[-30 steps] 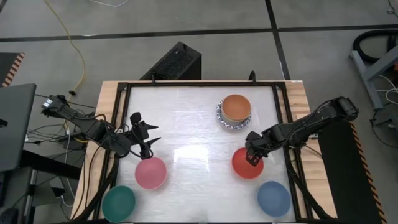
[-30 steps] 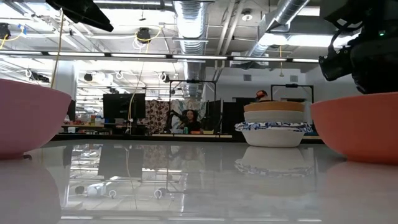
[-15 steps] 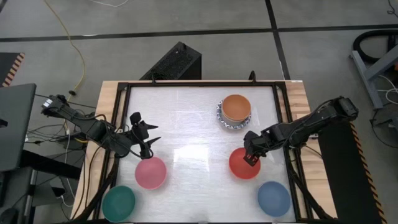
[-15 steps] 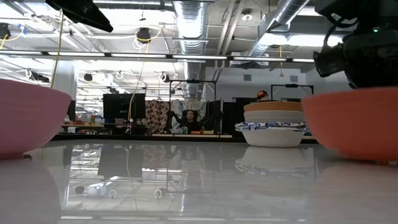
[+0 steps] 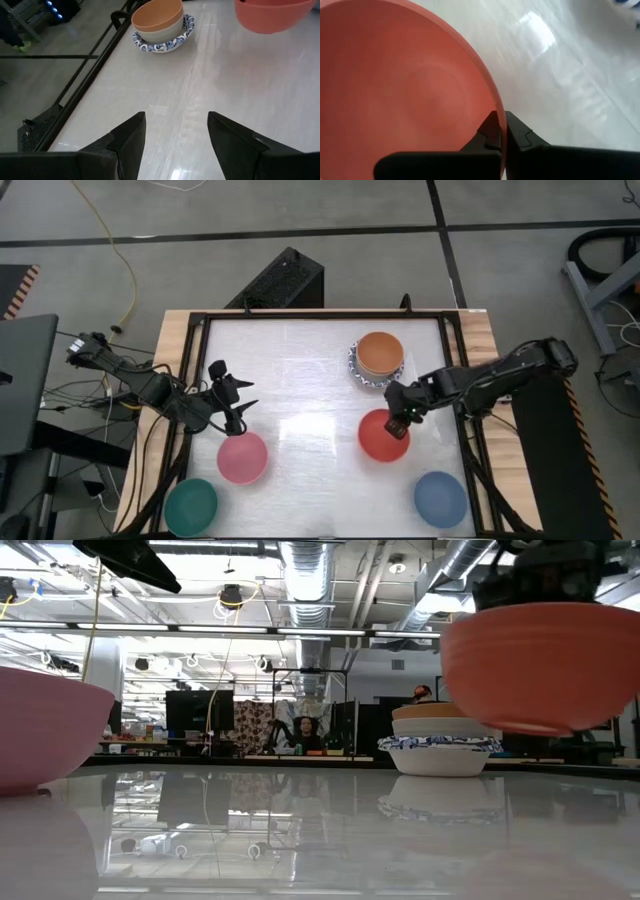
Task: Nest bowls inside each other
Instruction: Stack the orange bowl on top of the light orange bowl
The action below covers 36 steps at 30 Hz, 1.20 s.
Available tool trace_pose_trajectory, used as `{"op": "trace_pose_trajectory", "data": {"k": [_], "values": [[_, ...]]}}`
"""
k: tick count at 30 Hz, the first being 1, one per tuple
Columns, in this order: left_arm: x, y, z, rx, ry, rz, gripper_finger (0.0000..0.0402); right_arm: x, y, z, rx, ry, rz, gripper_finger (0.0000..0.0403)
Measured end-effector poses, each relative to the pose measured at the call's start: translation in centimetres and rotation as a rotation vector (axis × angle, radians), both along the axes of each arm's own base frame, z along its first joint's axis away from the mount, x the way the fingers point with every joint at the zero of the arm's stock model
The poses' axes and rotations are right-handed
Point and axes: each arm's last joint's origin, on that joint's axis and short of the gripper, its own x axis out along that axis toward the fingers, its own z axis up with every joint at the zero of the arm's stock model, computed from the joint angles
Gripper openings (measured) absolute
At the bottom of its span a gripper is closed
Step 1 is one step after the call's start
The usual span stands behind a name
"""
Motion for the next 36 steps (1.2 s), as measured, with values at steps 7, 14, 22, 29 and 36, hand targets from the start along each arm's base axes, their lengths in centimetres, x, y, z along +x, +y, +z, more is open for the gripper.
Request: {"op": "trace_pose_trajectory", "data": {"k": [7,14,22,29,36], "values": [[0.0,0.0,0.0,0.000,0.000,0.000,0.0204,0.1,-1.7,1.4,-0.038,0.021,-0.005,0.0009],[0.0,0.0,0.0,0.000,-0.001,0.000,0.0204,0.2,-4.1,2.8,-0.068,0.031,-0.058,0.0009],[0.0,0.0,0.0,0.001,-0.001,0.002,0.0204,0.2,-6.9,4.7,-0.110,0.000,-0.094,0.0009],[0.0,0.0,0.0,0.004,0.002,0.003,0.0204,-0.1,-9.0,6.7,-0.150,-0.035,-0.122,0.0009],[0.0,0.0,0.0,0.004,0.003,0.003,0.0204,-0.7,-11.5,7.9,-0.190,-0.062,-0.196,0.0009]]}}
